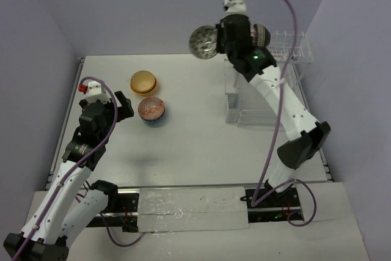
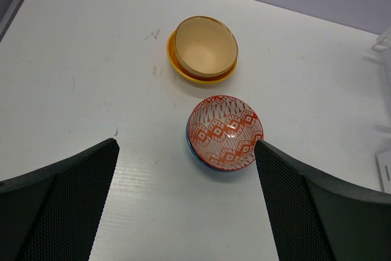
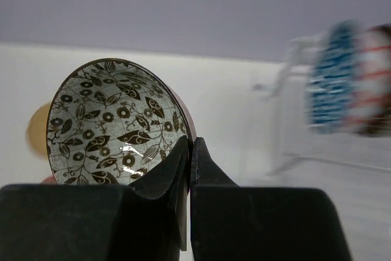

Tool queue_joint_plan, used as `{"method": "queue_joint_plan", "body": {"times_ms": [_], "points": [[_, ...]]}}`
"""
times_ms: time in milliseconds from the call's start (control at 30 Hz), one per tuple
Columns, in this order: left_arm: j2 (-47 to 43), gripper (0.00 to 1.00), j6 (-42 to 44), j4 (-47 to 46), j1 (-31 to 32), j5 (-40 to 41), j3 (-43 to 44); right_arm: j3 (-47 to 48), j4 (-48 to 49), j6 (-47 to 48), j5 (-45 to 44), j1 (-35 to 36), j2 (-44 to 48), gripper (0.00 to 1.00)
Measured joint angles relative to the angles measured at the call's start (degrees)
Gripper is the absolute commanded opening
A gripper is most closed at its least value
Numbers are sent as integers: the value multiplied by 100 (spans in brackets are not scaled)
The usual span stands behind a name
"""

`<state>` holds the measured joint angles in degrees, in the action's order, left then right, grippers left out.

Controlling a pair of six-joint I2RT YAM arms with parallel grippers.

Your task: Load the bowls into the dish rack

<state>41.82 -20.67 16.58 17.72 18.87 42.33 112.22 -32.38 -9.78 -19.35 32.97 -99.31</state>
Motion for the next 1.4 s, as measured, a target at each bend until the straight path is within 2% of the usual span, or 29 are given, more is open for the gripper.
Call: {"method": "queue_joint_plan", "body": {"times_ms": [267, 433, 800, 1067, 1400], "points": [[0, 99, 0, 0, 0, 0, 0, -17, 238, 979, -1746, -1119, 1292, 0], [0, 99, 0, 0, 0, 0, 0, -24, 619, 1606, -2509, -1589, 1521, 0], [2, 99, 2, 0, 0, 2, 0, 37, 1722, 3272, -4017, -1899, 238, 0], [35, 99, 2, 4, 0, 4, 0, -212, 4041, 5633, -4710, -1950, -671, 0], [44, 99, 2, 15, 0, 2, 0, -317, 4942, 6367, -4850, -1989, -883, 0]]}}
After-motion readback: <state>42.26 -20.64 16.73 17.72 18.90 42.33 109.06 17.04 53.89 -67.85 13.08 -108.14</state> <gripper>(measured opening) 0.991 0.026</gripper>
